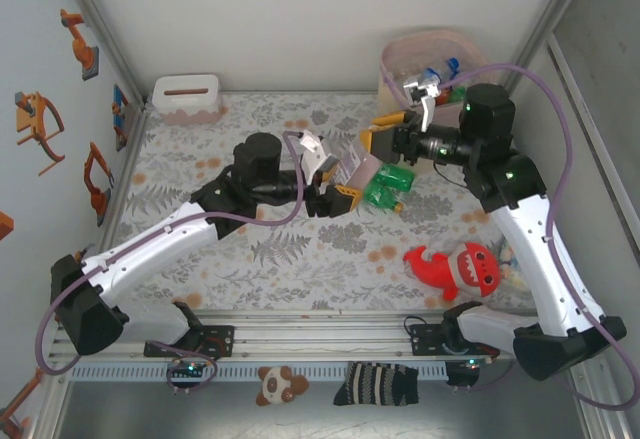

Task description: Put the plastic bottles in the bin

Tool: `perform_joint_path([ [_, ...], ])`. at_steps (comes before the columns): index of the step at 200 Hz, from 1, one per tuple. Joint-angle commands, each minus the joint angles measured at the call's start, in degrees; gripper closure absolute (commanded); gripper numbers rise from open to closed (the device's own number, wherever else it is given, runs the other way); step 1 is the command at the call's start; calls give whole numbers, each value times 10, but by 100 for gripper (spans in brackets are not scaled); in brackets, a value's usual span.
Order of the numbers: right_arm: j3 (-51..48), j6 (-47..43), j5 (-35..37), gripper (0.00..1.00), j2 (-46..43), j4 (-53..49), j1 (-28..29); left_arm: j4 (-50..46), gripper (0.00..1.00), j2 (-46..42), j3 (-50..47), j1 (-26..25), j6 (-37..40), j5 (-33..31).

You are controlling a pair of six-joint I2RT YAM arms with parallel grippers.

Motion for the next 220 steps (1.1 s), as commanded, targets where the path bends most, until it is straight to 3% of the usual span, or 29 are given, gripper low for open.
perform_joint_path([
  [1, -3, 2, 36, 43, -10, 3, 4, 44, 48, -28, -1, 3, 4, -23],
  [76, -18, 73, 34, 68, -16, 74, 4, 50, 41, -26, -2, 4, 0, -29],
  [90, -14, 73, 49, 70, -17, 74, 4, 50, 36, -27, -4, 5, 0, -34],
  [106, -4, 68, 72, 72, -16, 69, 4, 48, 22, -34, -8, 5, 1, -50],
  [142, 51, 5, 199, 72, 1, 1, 4, 53, 12, -70, -44, 5, 2, -120],
  [220, 254, -188, 464, 72, 149, -67, -12, 37, 11, -121, -83, 6, 1, -153],
])
